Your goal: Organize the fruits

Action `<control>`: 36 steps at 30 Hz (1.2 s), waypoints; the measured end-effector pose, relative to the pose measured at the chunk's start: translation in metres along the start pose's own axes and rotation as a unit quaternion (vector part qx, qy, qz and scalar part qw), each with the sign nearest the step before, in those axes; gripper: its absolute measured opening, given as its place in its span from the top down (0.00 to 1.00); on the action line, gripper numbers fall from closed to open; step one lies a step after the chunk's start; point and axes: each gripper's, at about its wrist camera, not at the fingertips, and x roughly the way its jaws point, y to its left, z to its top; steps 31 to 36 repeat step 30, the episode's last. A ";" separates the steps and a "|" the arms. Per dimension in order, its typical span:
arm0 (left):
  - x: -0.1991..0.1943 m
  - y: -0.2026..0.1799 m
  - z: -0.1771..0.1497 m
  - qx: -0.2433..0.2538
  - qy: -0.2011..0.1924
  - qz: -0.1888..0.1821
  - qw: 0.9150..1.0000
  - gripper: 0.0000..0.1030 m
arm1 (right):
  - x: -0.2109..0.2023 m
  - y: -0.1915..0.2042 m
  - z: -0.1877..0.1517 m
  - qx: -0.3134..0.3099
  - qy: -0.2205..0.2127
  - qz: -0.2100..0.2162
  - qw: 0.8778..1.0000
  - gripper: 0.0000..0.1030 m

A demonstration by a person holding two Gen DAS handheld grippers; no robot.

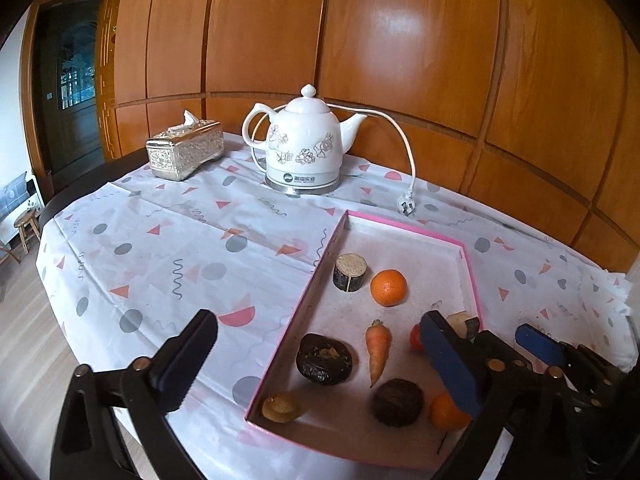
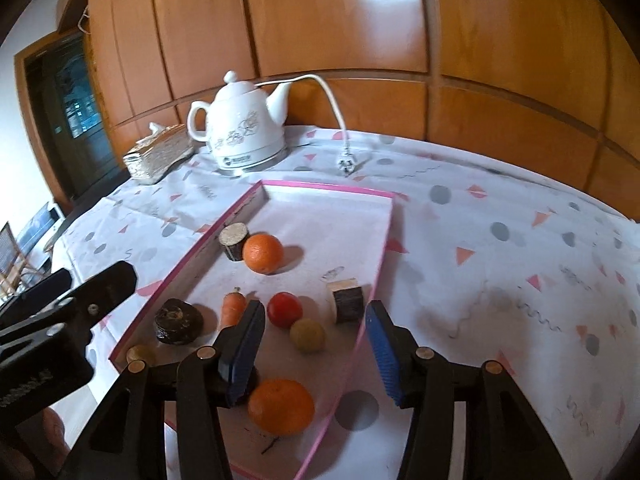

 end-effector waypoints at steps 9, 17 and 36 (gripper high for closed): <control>-0.009 -0.005 -0.006 0.007 0.004 0.005 1.000 0.00 | -0.007 0.000 -0.009 -0.002 0.002 -0.007 1.000 0.48; -0.017 -0.005 -0.007 0.006 -0.002 0.009 1.000 0.00 | -0.010 0.007 -0.015 -0.017 0.000 -0.011 1.000 0.48; -0.027 -0.008 -0.007 0.014 -0.027 0.009 0.999 0.01 | -0.013 0.008 -0.019 -0.026 -0.006 -0.018 0.999 0.48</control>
